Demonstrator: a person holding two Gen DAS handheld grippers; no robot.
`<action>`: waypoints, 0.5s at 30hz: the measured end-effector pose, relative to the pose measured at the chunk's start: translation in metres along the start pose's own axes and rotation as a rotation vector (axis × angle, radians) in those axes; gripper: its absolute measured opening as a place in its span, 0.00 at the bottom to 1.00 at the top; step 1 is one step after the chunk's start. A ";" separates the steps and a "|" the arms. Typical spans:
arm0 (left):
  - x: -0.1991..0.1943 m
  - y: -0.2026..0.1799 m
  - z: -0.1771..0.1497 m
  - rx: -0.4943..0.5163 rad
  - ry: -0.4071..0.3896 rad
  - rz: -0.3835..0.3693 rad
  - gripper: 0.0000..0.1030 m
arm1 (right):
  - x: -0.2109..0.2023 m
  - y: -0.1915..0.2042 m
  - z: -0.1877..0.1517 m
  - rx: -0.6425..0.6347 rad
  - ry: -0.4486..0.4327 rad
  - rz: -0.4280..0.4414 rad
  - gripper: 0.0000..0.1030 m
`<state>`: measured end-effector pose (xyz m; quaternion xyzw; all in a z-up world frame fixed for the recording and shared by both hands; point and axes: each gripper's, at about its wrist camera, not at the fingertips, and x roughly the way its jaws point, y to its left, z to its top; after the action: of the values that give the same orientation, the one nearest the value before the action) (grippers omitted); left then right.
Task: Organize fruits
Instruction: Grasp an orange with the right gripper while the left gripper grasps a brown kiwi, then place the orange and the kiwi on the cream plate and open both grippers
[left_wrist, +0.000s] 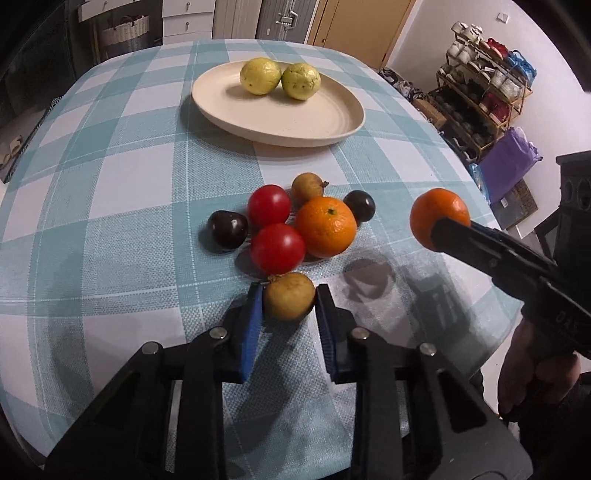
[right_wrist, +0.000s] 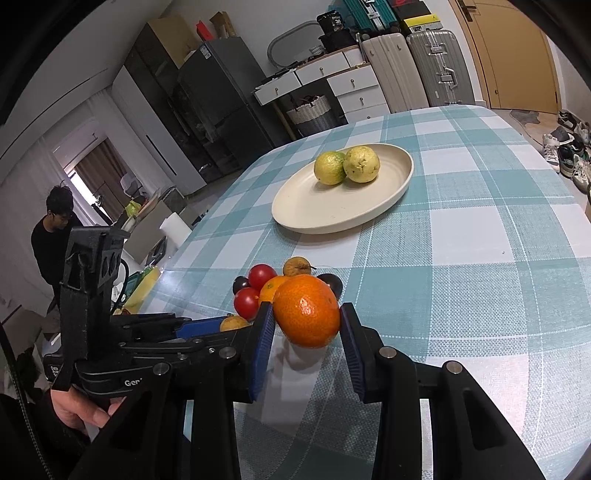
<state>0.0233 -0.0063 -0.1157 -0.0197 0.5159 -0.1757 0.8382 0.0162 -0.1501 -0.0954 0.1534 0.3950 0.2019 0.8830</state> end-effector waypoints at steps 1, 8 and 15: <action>-0.002 0.000 -0.001 0.001 0.000 -0.002 0.25 | 0.000 0.001 0.000 -0.002 -0.001 0.001 0.35; -0.027 0.003 0.007 -0.015 -0.026 -0.068 0.25 | 0.000 0.010 0.012 -0.028 -0.011 0.026 0.35; -0.046 0.012 0.041 -0.022 -0.083 -0.096 0.25 | 0.004 0.018 0.041 -0.058 -0.032 0.061 0.35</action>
<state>0.0434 0.0134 -0.0597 -0.0609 0.4810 -0.2093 0.8492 0.0458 -0.1371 -0.0644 0.1429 0.3699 0.2374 0.8868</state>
